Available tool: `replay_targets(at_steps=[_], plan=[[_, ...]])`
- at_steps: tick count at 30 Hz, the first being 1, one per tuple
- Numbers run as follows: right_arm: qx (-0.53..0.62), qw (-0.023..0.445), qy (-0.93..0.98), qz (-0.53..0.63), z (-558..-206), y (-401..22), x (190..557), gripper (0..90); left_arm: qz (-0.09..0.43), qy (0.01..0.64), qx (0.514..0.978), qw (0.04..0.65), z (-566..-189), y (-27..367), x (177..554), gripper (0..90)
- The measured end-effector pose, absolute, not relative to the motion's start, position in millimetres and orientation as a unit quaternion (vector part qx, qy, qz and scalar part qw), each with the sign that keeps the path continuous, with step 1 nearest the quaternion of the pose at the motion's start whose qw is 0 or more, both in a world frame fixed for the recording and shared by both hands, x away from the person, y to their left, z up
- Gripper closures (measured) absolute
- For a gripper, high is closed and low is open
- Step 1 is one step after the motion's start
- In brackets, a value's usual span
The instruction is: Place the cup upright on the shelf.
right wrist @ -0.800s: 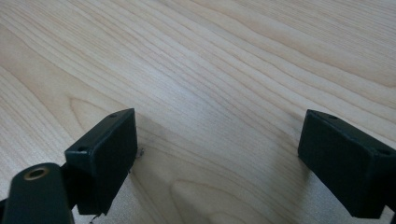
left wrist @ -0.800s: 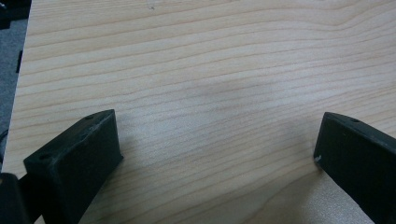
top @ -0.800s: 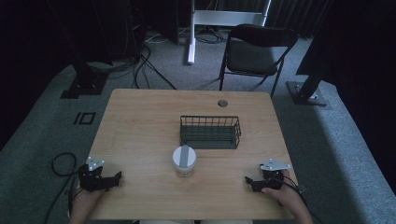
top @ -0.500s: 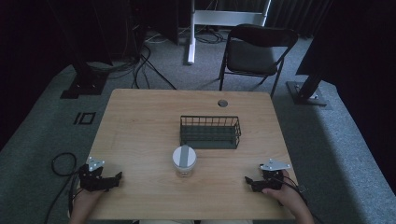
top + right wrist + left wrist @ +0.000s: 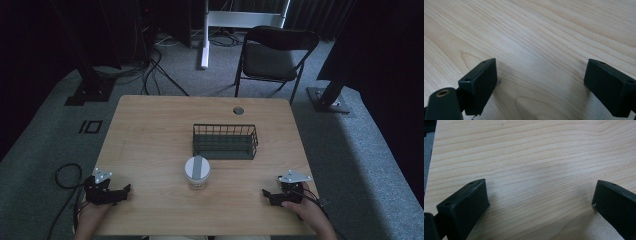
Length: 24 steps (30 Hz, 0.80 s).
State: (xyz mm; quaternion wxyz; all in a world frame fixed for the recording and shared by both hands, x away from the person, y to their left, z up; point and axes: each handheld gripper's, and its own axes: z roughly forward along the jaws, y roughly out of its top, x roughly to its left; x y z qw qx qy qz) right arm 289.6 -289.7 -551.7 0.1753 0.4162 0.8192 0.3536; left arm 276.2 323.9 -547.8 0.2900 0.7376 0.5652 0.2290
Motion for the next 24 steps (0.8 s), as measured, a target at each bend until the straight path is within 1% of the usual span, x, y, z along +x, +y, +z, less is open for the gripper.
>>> replay_targets(at_steps=[9,15,24], plan=[[0.426,0.179,0.815,0.351,-551.3,-285.9,290.0,10.9,0.229,0.565,0.738,0.29,-547.7,323.9,276.2,0.6],[0.409,0.174,0.822,0.355,-551.0,-278.2,289.3,11.0,0.229,0.565,0.737,0.29,-547.8,323.8,276.2,0.5],[0.388,0.175,0.821,0.381,-538.7,-262.9,290.2,11.0,0.229,0.566,0.737,0.29,-547.8,323.8,276.2,0.6]])
